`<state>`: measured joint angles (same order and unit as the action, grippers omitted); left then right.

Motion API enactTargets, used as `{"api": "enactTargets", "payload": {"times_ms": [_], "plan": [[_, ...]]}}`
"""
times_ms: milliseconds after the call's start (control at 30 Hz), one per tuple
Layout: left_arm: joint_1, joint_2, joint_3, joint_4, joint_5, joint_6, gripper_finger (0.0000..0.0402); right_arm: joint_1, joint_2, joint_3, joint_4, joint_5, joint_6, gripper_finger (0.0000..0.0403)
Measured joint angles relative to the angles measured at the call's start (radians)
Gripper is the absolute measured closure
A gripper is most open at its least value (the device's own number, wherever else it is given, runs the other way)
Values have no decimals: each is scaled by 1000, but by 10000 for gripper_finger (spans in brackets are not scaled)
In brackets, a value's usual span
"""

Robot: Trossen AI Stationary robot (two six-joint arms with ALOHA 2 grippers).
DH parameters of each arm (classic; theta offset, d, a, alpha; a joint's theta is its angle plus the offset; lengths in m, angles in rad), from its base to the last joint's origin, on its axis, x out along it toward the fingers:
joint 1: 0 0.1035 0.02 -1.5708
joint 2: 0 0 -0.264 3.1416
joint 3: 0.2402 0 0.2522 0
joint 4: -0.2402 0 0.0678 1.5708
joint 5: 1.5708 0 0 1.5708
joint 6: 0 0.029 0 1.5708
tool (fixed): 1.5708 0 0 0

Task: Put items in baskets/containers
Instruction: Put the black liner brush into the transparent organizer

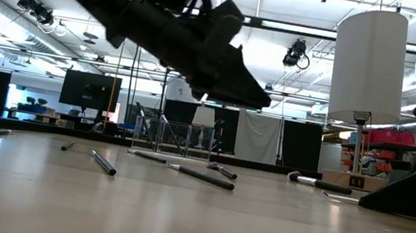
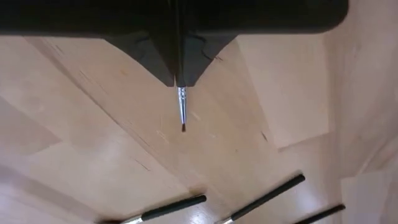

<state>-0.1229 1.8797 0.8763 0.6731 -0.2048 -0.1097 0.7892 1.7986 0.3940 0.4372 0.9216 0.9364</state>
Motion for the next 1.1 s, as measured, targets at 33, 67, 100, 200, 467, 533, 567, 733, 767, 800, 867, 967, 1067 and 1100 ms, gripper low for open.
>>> {"api": "enactTargets", "payload": {"times_ms": [33, 67, 100, 200, 467, 533, 567, 733, 767, 800, 867, 967, 1067, 1100], "plan": [[-4, 0, -20, 37, 0, 12, 280, -5, -11, -5, 31, -15, -29, 393], [-7, 0, -45, 79, 0, 21, 280, -13, -25, -12, 81, -57, -61, 393], [-13, 0, -72, 127, 0, 33, 280, -17, -37, -15, 145, -74, -104, 394], [-30, 0, -150, 315, 1, 76, 280, -49, -64, -56, 374, -134, -291, 396], [-79, 0, -215, 540, 29, 130, 280, -209, -73, -125, 1021, -401, -744, 396], [-84, 3, -193, 525, 81, 150, 280, -253, -73, -116, 1068, -493, -785, 396], [-84, 4, -180, 522, 115, 156, 280, -274, -73, -104, 1072, -538, -795, 396], [-82, 19, -114, 505, 215, 161, 278, -346, -73, -39, 1049, -687, -825, 396], [-81, 19, -104, 507, 228, 174, 276, -354, -73, -29, 1043, -704, -829, 396], [-81, 19, -99, 508, 239, 190, 271, -359, -73, -20, 1040, -720, -832, 396], [-82, 19, -88, 508, 259, 222, 257, -365, -74, -10, 1041, -739, -842, 396], [-84, 19, -70, 515, 297, 248, 230, -368, -74, -6, 1041, -739, -844, 396], [-85, 19, -70, 519, 341, 253, 207, -368, -74, -5, 1037, -739, -843, 396], [-88, 19, -70, 529, 348, 253, 202, -368, -74, -5, 1037, -739, -843, 396]]}}
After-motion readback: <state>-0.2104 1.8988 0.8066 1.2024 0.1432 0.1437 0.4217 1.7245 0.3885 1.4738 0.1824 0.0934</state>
